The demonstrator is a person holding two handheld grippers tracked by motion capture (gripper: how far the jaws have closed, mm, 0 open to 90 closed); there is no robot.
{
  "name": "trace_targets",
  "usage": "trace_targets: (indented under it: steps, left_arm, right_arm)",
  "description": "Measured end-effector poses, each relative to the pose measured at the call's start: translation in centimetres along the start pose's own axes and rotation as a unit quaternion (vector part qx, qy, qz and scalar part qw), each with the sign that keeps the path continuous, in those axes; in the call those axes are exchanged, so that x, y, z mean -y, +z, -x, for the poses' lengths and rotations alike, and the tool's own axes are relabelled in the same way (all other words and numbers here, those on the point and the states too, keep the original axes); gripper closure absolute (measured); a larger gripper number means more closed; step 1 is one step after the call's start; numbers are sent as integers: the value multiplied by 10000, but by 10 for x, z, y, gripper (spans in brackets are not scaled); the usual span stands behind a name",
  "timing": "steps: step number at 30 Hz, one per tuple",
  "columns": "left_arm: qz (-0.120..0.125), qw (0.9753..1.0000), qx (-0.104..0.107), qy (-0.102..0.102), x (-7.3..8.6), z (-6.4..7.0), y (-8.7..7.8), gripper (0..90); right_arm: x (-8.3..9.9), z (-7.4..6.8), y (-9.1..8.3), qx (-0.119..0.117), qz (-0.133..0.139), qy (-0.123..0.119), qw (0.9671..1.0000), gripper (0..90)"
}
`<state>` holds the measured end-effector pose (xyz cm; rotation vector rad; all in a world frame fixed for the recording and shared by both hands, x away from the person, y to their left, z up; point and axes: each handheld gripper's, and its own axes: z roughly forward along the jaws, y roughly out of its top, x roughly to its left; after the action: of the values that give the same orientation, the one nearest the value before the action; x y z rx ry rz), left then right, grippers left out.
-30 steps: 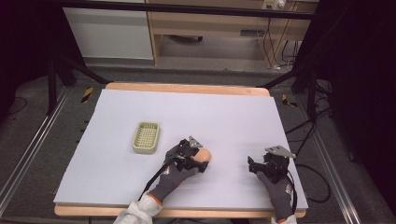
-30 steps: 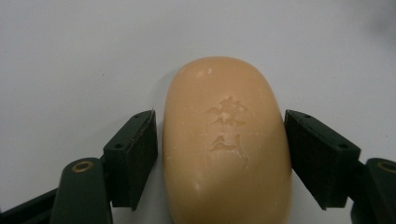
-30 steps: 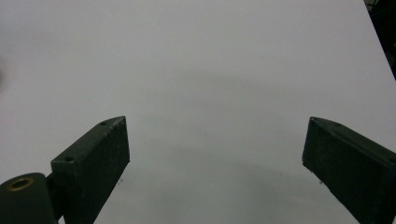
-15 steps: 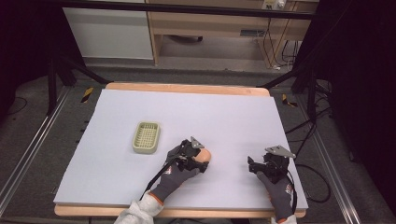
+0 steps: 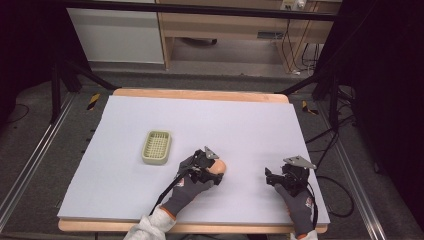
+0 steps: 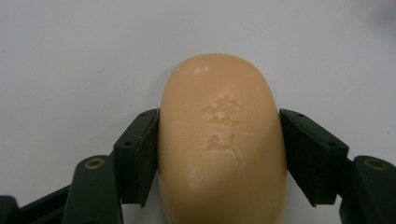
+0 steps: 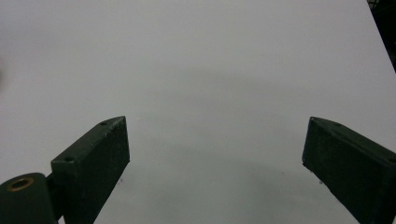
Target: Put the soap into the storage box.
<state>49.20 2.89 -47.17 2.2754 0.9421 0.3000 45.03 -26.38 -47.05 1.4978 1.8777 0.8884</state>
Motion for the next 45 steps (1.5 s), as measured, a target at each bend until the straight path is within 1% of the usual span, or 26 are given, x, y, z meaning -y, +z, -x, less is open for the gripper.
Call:
trace_targets:
  steps: [5,6,8,10,11,12,14,16,20,27,29,31,36,45]
  left_arm:
    - [-16,10000,-5,21,0,1,1,310]
    - [-38,10000,4,58,0,1,1,298]
    - [7,10000,-14,53,0,3,3,261]
    - [-3,10000,-32,66,0,3,3,272]
    - [-4,9999,-96,77,0,3,2,288]
    - [-7,9999,-86,71,0,3,2,308]
    - [-9,9999,-100,84,0,4,2,311]
    - [-20,9998,-170,102,0,5,2,315]
    - [-5,9999,-139,77,0,4,2,317]
    - [16,9999,-147,62,0,3,0,319]
    - [51,9999,-88,34,-2,2,-5,319]
    - [65,9999,-69,85,-3,2,-9,319]
    - [145,9998,-11,102,-6,4,-19,319]
    - [203,9998,28,86,-4,0,-34,319]
  right_arm:
    - [0,0,0,1,2,5,10000,76]
    - [0,0,0,0,1,7,10000,76]
    - [0,0,0,2,3,5,10000,76]
    - [0,0,0,-3,10,10,10000,76]
    - [0,0,0,-2,7,10,10000,76]
    - [0,0,0,-4,7,11,10000,76]
    - [0,0,0,-6,6,14,10000,76]
    - [0,0,-1,0,10,25,10000,76]
    - [0,1,-1,-4,15,23,10000,76]
    - [-1,1,-1,12,30,49,10000,76]
    - [-1,1,-1,12,26,65,10000,76]
    - [-1,1,-1,10,35,41,10000,76]
    - [-1,1,-1,13,39,79,10000,76]
    - [-1,1,-3,32,65,84,9999,75]
